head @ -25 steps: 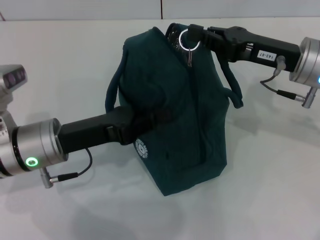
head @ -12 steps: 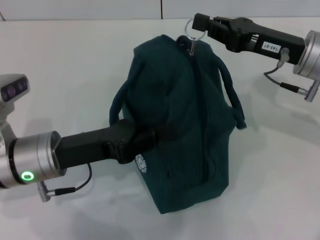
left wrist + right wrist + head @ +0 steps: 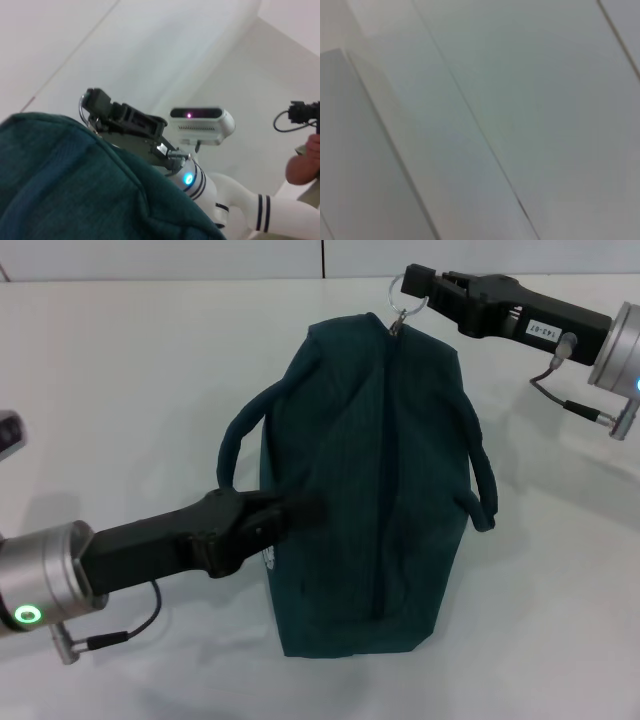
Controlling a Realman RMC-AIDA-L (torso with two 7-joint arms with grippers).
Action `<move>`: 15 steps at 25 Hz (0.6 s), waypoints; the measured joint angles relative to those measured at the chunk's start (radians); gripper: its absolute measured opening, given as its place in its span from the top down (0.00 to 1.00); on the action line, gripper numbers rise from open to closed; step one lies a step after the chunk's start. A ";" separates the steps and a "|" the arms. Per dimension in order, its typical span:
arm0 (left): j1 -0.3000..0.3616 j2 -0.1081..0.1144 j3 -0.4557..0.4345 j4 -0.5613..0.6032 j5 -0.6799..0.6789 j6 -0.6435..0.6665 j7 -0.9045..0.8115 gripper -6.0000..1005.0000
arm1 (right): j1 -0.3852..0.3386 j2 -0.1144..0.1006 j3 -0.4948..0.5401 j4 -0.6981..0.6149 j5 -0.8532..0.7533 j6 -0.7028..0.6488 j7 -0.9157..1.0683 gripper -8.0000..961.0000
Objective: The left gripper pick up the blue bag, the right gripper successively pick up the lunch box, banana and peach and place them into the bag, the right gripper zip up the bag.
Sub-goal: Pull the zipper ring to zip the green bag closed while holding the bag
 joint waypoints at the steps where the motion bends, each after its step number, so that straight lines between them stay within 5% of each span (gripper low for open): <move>1: 0.007 0.002 0.000 0.001 -0.006 0.000 0.000 0.93 | -0.001 0.001 0.000 0.000 0.002 0.004 -0.002 0.98; 15: 0.073 0.011 -0.095 0.003 -0.037 -0.078 -0.004 0.93 | -0.049 0.001 0.002 -0.008 0.066 -0.023 -0.020 0.98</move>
